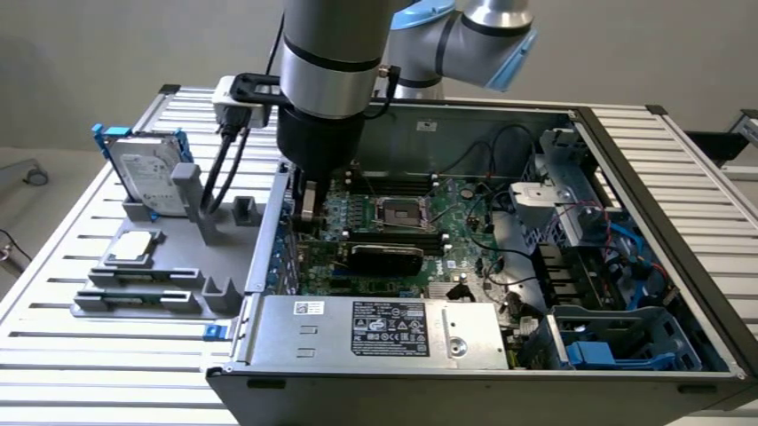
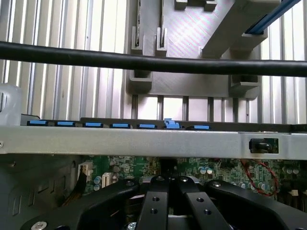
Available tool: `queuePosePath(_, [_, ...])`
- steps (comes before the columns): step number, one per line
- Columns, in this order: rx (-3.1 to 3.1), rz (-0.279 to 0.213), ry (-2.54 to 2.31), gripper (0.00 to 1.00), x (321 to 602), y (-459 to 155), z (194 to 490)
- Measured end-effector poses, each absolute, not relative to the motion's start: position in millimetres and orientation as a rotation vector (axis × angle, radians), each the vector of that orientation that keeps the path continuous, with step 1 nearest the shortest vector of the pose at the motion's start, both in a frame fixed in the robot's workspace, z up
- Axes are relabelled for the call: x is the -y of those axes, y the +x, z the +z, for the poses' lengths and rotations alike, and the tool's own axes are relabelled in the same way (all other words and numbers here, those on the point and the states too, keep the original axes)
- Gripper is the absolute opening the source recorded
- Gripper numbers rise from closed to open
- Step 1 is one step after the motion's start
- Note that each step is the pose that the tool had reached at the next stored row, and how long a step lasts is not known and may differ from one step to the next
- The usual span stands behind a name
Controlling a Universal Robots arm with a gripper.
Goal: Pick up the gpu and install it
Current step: 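Press down on the gpu until it lock into place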
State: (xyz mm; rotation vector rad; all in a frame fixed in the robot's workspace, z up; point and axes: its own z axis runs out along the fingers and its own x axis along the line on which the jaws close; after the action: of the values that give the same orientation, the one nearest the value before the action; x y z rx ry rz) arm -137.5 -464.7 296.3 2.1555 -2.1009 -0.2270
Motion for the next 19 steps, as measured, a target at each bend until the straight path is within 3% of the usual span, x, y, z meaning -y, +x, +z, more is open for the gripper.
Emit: queuePosePath(19, [2.088,-0.167,2.118,0.11,464.2,-138.7,302.3])
